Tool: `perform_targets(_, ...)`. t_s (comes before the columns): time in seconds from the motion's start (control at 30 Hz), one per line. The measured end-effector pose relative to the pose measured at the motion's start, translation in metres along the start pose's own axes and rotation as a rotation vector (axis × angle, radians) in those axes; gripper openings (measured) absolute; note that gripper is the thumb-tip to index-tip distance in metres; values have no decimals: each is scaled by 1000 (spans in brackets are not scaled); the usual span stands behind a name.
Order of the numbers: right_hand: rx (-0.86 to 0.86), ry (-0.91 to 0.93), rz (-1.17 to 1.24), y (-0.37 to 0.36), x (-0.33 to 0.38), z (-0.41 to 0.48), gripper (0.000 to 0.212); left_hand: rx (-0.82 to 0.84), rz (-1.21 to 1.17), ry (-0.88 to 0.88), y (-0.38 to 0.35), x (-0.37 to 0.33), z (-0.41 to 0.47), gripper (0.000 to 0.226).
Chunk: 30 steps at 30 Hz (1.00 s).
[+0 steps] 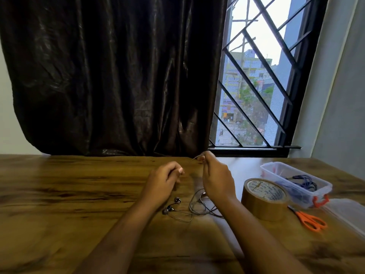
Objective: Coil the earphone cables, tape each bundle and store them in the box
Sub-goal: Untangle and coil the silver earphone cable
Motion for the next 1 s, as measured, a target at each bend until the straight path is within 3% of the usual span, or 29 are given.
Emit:
perform_targets(0.23, -105, -420, 278, 12, -47, 3, 28, 38, -252, 240, 11, 15, 0, 31)
perform_targets(0.33, -95, -524, 348, 7, -57, 0, 31, 144, -647, 433, 5, 17, -7, 33)
perform_targets(0.43, -16, -522, 327, -1, -56, -3, 30, 169, -1093, 504, 4, 4, -9, 29)
perform_targets(0.53, 157, -312, 52, -14, -39, -5, 25, 89, -1285, 405, 11, -11, 1, 35)
perform_targets(0.67, 406, 6, -238, -46, 0, -17, 25, -236, -1180, 415, 13, 4, 0, 43)
perform_targets(0.8, 605, 261, -343, -74, 28, -34, 30, -419, -1088, 447, 20, 21, -2, 49)
perform_targets(0.9, 622, 391, -292, -74, 44, -38, 30, -417, -812, 427, 29, 29, 0, 47)
perform_targets(1.0, 534, 463, -235, -55, 56, -30, 26, -231, -533, 380, 21, 28, 1, 44)
Point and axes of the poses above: each hand's wrist, its own z-axis towards the middle knuckle, its own y-axis out of the back of the hand, x = y × z, the point moved 8 cm from there along z, towards the middle knuckle, and after that the axes turned 1 degree about -y, right-handed, at the moved point
